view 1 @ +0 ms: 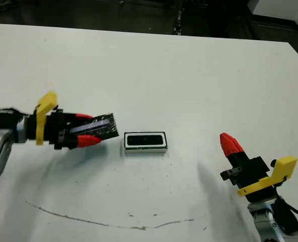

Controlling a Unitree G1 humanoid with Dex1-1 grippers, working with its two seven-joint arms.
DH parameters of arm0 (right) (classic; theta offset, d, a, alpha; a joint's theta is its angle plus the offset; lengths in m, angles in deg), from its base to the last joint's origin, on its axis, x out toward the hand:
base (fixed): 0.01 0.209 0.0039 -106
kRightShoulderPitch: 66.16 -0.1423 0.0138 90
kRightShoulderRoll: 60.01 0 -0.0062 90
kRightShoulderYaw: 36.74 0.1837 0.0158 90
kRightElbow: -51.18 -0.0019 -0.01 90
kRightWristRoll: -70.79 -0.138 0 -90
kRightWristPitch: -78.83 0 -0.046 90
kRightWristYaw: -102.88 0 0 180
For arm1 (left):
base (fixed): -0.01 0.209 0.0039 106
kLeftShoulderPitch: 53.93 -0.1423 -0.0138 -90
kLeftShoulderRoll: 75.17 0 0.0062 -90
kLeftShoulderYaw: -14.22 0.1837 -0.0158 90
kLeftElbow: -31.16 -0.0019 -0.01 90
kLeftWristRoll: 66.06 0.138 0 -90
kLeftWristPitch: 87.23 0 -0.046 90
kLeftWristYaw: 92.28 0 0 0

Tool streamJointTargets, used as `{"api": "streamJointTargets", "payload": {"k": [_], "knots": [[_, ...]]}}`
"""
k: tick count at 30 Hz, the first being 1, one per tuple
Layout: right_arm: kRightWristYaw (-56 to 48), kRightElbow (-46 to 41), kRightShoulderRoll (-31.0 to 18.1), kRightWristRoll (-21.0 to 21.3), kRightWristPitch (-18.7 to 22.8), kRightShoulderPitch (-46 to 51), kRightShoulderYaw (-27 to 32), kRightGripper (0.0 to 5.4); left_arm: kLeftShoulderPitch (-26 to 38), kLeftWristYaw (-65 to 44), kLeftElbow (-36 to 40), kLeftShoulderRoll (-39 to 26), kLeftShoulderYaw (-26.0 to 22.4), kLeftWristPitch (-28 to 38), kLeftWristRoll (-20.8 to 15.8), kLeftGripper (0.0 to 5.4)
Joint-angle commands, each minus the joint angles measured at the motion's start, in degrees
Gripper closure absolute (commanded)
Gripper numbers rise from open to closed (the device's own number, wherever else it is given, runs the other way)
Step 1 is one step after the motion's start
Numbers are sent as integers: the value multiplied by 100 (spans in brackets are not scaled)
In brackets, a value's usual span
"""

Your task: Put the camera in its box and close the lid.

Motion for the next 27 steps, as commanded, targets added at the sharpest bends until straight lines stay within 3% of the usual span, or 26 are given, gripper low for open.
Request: {"api": "streamJointTargets", "payload": {"k": [1,14,27], "knots": [[5,36,-47,-2,-14,41,29,540,263,-173,-419,260,218,289,181,225],[32,-31,-81,26,-2,129,50,540,612,-162,-878,923,663,597,641,225],[94,-68,-82,88,23,160,21,540,268,-355,-1143,1360,673,579,481,225]]}}
